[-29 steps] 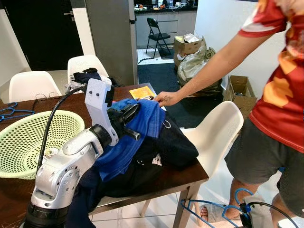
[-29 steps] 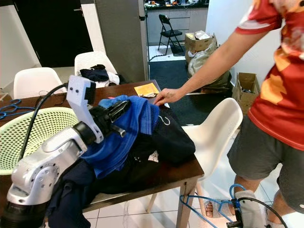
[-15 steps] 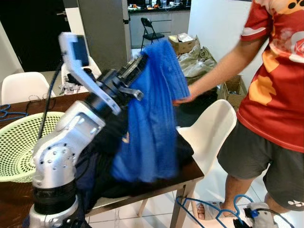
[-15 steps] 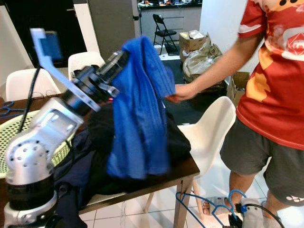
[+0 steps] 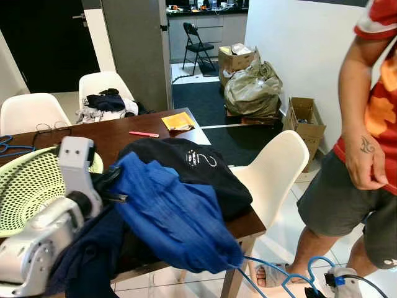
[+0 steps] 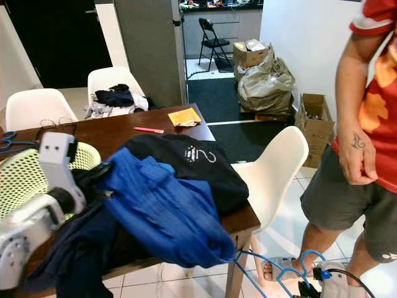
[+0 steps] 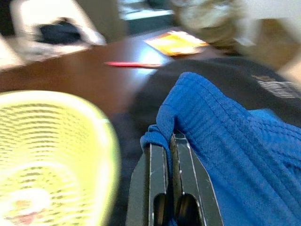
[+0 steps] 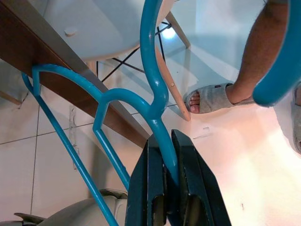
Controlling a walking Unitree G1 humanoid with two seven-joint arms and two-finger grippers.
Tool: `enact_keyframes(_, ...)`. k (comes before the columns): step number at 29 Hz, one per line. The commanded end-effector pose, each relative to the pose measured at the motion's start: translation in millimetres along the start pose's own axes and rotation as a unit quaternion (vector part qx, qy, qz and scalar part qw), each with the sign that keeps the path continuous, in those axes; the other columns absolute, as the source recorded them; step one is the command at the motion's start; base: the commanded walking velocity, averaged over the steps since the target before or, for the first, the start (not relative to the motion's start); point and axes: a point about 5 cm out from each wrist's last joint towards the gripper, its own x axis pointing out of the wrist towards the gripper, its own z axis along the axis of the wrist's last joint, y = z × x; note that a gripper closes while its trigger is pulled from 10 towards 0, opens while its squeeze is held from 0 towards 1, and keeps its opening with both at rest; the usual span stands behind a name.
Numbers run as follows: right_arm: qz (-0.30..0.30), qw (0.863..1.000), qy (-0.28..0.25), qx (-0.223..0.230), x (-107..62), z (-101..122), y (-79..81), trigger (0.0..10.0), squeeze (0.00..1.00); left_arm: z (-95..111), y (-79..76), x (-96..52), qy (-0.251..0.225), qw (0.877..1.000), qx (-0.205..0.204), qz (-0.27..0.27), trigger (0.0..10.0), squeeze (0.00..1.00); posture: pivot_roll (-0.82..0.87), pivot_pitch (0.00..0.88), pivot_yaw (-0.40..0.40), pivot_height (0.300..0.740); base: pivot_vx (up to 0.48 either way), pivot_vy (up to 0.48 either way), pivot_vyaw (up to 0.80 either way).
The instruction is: Hang hanger
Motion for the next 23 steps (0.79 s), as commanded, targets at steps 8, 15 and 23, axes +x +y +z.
enact_keyframes(8,-0.003,0.998,-0.063,0.025,5.8,24,0.4,10.0,0.00,-14,27.8,4.0,0.035,0.990,0.046,0.128,0.0,0.00,-0.02,0.000,-0.003,0.740,0.000,0.000,0.00)
enact_keyframes(15,-0.002,0.998,-0.063,0.025,4.7,23,0.4,10.0,0.00,-30,-9.6,8.7,0.059,0.996,0.052,0.034,0.0,0.20,-0.03,0.002,-0.001,0.740,0.000,0.000,0.00)
enact_keyframes(23,0.000,0.998,-0.063,0.027,4.0,23,0.5,10.0,0.00,-35,-27.1,8.5,0.079,0.993,0.078,-0.037,6.0,1.00,-0.02,0.005,0.000,0.740,0.000,0.000,0.00)
